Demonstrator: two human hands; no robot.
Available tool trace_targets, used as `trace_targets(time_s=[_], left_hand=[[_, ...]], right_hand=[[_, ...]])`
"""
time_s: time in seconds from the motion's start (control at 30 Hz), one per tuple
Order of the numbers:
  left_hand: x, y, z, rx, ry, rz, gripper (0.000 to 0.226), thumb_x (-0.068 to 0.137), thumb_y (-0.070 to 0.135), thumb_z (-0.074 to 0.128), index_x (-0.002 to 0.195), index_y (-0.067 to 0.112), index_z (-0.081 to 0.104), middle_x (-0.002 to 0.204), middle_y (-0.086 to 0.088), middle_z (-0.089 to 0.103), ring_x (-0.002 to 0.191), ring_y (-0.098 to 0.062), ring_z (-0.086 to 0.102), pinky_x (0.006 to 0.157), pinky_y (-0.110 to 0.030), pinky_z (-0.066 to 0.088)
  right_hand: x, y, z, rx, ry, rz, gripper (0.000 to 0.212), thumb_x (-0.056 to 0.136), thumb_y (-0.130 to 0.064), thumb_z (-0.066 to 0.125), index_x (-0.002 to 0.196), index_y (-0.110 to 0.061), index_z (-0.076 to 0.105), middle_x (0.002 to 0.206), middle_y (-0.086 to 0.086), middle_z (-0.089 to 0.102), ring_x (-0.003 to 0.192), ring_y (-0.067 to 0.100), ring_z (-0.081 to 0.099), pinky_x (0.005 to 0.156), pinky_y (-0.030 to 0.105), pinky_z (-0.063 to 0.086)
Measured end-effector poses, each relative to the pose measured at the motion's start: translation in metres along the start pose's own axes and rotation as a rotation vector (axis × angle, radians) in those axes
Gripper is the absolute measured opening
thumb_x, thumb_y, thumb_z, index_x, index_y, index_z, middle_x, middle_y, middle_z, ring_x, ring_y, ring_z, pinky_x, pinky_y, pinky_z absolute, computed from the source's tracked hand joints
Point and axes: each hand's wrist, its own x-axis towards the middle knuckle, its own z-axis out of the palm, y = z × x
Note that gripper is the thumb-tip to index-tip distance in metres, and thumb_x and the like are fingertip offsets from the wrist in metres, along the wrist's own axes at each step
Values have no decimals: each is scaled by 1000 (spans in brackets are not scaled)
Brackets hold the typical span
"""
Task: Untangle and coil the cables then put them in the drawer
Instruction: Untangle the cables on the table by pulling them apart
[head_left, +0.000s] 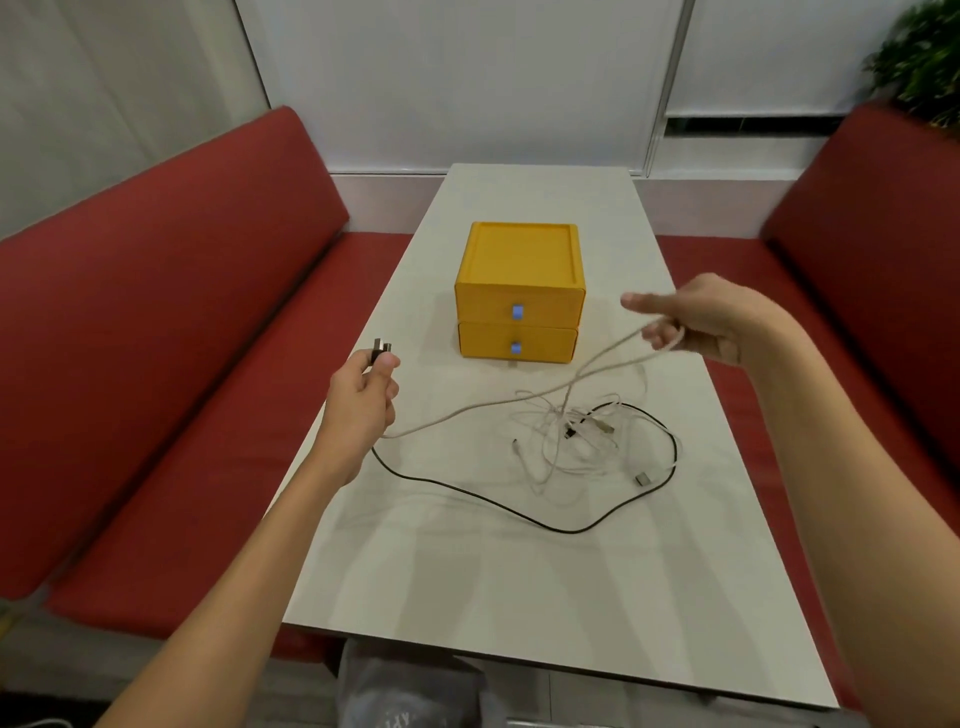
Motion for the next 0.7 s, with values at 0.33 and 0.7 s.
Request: trace_targets(time_s=[0.33, 0.7], left_hand=[[3, -5, 7, 87, -53, 19, 19, 101, 27, 43, 96, 12, 54, 65, -1, 38, 48, -11, 28, 44, -21, 25], [-1, -5, 12, 81, -68, 21, 23, 102, 28, 42, 101, 8, 54, 64, 0, 37, 51, -12, 28, 48, -25, 24]], right_hand=[[-19, 11, -27, 40, -287, -292, 21, 94, -5, 50, 105, -6, 68, 93, 10, 70, 55, 6, 59, 59, 15, 53], [-19, 18, -23, 12, -56, -419, 20, 95, -15, 56, 108, -16, 71, 77, -2, 68, 51, 7, 38, 54, 20, 38]])
